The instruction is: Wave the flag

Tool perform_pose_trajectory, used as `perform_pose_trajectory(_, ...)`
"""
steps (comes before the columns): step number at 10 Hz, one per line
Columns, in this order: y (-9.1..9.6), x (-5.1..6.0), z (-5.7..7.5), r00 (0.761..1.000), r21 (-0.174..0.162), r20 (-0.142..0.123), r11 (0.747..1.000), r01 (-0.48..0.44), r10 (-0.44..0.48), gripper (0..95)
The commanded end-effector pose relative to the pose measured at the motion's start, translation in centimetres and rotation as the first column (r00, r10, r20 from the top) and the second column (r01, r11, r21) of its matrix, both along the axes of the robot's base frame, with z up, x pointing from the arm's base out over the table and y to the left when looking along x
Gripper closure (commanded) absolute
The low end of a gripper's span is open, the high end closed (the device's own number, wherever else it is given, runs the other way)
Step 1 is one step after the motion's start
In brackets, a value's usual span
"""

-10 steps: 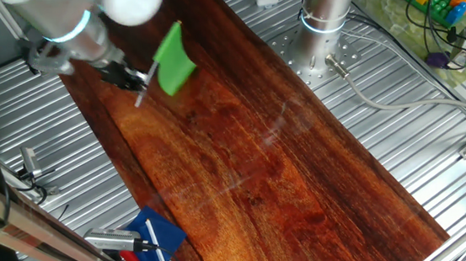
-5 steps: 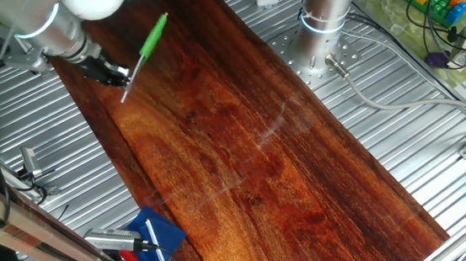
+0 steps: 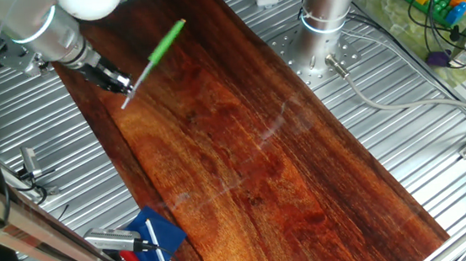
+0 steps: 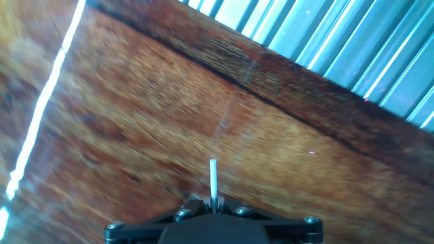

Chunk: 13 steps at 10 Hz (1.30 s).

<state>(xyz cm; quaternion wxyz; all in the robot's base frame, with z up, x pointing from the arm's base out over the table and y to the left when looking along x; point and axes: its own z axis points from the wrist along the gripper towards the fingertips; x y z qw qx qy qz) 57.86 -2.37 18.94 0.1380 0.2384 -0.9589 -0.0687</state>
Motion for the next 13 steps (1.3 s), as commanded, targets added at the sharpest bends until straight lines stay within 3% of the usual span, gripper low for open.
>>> perform_pose_trajectory(1, 4.0, -1.0, -0.2, 0.995, -0.015, 0.001, 0.995, 0.098, -0.098, 95.0)
perform_pose_trajectory(6, 9.6, -2.1, -1.3, 0.982, -0.016, 0.015, 0.982, 0.187, -0.187, 95.0)
perform_pose_trajectory(8, 10.5, -2.5, -1.4, 0.982, -0.014, 0.015, 0.982, 0.189, -0.188, 95.0)
perform_pose_trajectory(13, 10.5, -2.5, -1.4, 0.983, -0.003, 0.021, 0.984, 0.180, -0.180, 95.0)
